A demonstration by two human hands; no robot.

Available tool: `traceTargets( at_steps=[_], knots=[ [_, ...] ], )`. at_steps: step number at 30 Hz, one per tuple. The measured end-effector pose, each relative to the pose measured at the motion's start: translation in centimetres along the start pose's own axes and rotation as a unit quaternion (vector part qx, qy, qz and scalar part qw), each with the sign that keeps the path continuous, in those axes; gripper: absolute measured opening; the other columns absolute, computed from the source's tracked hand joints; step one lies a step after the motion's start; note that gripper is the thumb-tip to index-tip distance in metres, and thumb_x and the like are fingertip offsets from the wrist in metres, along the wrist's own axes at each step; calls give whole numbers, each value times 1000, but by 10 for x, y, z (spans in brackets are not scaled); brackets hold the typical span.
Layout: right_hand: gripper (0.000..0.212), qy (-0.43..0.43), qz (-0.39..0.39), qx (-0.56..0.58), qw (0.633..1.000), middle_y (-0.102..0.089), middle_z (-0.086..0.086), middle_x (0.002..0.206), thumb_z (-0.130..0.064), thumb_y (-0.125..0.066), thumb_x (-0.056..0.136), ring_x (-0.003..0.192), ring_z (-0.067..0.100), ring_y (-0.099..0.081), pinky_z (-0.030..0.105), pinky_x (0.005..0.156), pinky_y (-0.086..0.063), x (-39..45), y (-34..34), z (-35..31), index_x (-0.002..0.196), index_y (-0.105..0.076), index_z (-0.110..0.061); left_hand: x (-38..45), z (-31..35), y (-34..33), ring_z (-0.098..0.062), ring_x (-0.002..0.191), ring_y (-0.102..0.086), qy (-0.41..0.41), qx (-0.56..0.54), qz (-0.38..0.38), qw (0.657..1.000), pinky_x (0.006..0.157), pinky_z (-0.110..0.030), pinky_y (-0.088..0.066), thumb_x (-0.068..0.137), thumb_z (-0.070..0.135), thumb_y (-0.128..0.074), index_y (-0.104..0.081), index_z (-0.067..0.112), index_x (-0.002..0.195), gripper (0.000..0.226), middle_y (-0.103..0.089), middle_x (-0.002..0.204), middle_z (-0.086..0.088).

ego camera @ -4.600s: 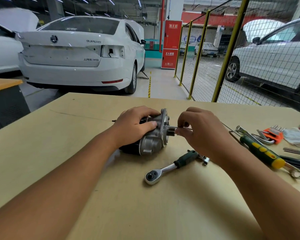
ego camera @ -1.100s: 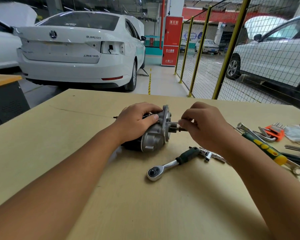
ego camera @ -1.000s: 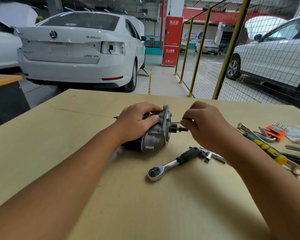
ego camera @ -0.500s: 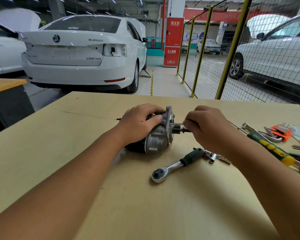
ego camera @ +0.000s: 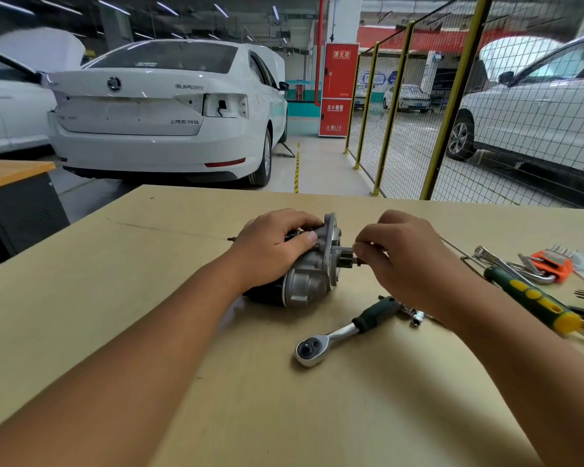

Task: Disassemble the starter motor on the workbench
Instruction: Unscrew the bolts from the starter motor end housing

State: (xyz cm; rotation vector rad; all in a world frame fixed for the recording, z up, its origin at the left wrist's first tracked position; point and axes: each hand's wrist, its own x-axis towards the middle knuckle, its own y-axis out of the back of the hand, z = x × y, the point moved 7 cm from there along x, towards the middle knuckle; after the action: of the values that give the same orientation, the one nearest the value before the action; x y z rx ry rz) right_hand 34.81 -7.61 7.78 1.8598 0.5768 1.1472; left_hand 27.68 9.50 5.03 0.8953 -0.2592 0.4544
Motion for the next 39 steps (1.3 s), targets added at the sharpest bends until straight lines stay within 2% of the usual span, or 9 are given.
traceTargets(
  at_steps=[2,5,10,15,21,28,33,35,39],
  knots=[
    [22,-5,-18,-14,1000,-55,3,94,-24,-57,101,82,19,-51,30,70,-37,2,-6,4,103,-75,-12,1,-1,-1,-13,117,-62,1,10,-2,1000,105,-44,-47,89,44,-52,-70,29,128,46,-70,122,13],
    [20,-12,-18,-11,1000,-57,1,95,-23,-61,99,82,20,-54,32,73,-43,3,-7,6,100,-76,-10,1,-1,-2,-12,118,-62,6,8,-21,1000,106,-43,-47,87,45,-53,-68,31,131,49,-71,123,14],
    [15,-9,26,-117,993,-58,-14,100,-40,-61,97,91,19,-59,45,89,-41,-1,3,-3,95,-72,-30,0,-1,-1,-9,117,-62,7,16,-43,999,105,-42,-48,86,46,-53,-64,34,134,51,-69,126,16],
    [15,-6,10,-47,999,-60,-9,94,-36,-66,94,82,20,-59,40,73,-52,-1,3,-1,95,-76,-25,0,-5,-2,-7,116,-63,18,-9,-27,999,104,-43,-49,89,47,-53,-67,37,128,44,-71,121,19],
    [21,-1,-26,-42,999,-58,0,92,-22,-60,99,79,20,-58,33,72,-48,3,-3,10,97,-79,-12,0,-3,0,-9,117,-63,22,-3,-21,1000,104,-42,-49,88,46,-53,-68,35,129,45,-71,122,18],
    [13,-8,5,-130,991,-56,-16,94,-43,-67,92,80,16,-56,34,77,-35,0,-1,5,87,-68,-32,-2,1,-1,-13,117,-63,14,10,-41,999,104,-43,-48,85,46,-55,-66,33,133,51,-70,124,15],
    [13,-8,-28,-3,1000,-54,-12,83,-29,-72,92,72,6,-49,27,61,-40,2,-7,10,84,-63,-26,0,-4,-2,-11,118,-62,16,5,-40,999,105,-44,-48,87,47,-54,-66,35,132,48,-70,124,17],
    [6,5,-19,17,1000,-55,-9,83,-26,-68,95,72,6,-49,28,62,-37,1,-6,9,91,-70,-24,1,-5,-2,-9,118,-62,20,-2,-28,999,105,-43,-48,89,47,-52,-67,36,130,45,-70,124,18],
    [19,2,-10,-5,1000,-58,1,91,-22,-59,99,80,21,-54,33,73,-42,2,-6,9,99,-76,-13,1,-5,-3,-11,118,-63,21,4,-24,999,104,-43,-49,88,48,-52,-67,35,130,46,-71,124,16]
  ],
)
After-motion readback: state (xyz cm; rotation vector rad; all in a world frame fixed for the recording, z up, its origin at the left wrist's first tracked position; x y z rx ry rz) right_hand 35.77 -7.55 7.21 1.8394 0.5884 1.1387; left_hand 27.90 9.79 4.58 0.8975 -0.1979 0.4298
